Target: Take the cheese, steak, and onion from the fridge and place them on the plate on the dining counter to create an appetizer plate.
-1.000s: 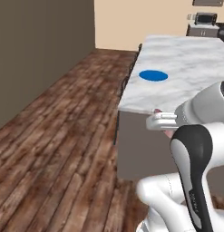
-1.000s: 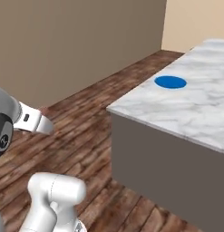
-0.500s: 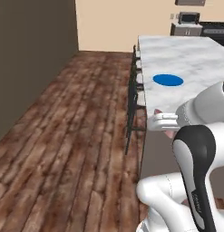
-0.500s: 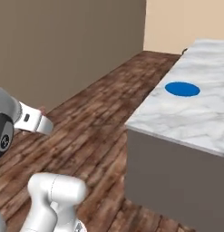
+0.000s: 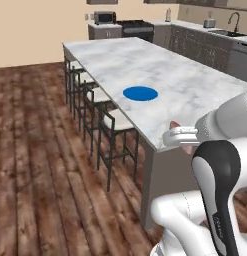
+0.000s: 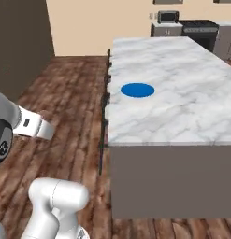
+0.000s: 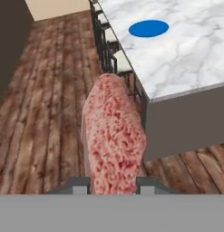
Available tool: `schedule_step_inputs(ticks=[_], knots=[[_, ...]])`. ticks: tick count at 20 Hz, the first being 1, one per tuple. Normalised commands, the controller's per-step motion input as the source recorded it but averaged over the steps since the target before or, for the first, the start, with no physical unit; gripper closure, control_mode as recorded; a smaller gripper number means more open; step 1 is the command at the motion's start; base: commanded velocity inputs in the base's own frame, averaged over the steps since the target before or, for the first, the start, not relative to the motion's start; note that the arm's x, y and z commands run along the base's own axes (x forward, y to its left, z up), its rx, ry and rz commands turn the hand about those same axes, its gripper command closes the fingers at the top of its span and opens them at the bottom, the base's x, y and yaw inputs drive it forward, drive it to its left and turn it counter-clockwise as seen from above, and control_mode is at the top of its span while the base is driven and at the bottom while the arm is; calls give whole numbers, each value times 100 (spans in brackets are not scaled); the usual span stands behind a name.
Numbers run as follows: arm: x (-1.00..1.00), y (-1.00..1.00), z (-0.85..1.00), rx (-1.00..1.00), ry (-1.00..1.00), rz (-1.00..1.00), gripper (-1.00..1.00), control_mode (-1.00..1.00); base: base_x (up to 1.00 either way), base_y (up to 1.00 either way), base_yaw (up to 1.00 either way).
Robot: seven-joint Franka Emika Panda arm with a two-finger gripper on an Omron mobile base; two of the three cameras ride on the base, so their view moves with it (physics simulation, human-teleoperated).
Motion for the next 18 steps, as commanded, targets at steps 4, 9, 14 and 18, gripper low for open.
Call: schedule_step_inputs(ticks=[4,9,14,18], knots=[[0,0,0,0,0,0,100,100,83,79,-79],[0,0,0,0,0,0,100,100,32,97,-63],[0,0,0,0,0,0,100,100,-18,100,-46],[0,0,0,0,0,0,100,100,-12,100,-45]])
